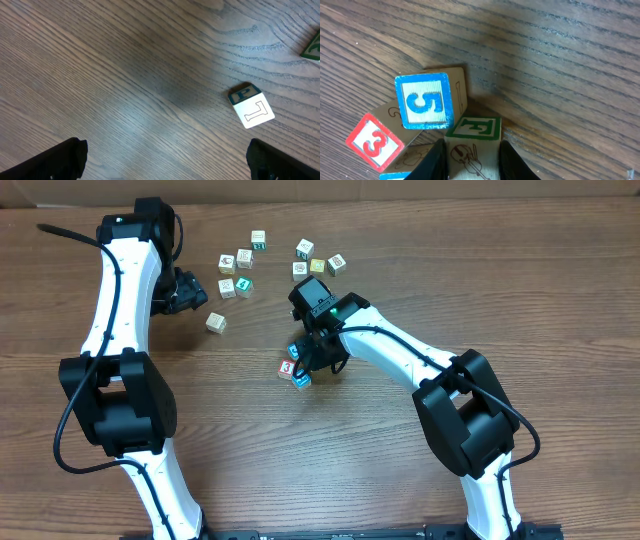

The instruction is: Form a circle

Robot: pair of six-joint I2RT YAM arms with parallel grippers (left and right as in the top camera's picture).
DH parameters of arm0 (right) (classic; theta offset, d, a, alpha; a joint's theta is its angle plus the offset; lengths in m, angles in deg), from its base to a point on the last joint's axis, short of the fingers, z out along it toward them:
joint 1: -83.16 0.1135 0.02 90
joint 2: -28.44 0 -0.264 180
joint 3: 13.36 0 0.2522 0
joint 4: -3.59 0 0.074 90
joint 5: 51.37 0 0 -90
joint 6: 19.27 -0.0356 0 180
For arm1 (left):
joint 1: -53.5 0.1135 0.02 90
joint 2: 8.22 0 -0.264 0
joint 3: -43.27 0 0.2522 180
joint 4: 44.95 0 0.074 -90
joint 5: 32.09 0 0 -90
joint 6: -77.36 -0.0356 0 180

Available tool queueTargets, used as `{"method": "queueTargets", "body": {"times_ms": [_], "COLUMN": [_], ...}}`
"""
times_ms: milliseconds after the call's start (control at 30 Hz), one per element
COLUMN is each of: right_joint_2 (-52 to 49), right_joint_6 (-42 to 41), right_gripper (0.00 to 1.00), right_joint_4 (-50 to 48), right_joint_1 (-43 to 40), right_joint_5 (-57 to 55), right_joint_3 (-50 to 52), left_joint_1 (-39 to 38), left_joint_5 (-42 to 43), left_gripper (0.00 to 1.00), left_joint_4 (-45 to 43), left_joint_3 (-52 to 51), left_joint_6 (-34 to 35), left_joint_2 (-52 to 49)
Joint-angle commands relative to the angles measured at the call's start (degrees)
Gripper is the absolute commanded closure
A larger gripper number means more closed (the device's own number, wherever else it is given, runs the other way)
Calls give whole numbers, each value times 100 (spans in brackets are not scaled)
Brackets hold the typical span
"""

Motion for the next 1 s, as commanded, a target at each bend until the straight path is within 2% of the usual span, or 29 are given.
{"method": "queueTargets", "body": {"times_ms": [0,800,967], "right_joint_2": [205,205,214], "right_joint_6": [125,170,170], "right_gripper": [79,78,69], "right_joint_4": [-63,-81,-68], "right_joint_1": [-33,-33,-33], "right_joint_5": [-157,-345,-348], "right_joint_3": [35,35,2], "left_joint_1": [-13,-13,-13], "left_joint_5": [-118,-118,-118], "left_gripper": [0,0,1], "left_joint_4": [-9,-9,-9], "left_joint_3": [87,87,87], "left_joint_6": [-7,-7,-7], "left_joint_2": [151,151,151]}}
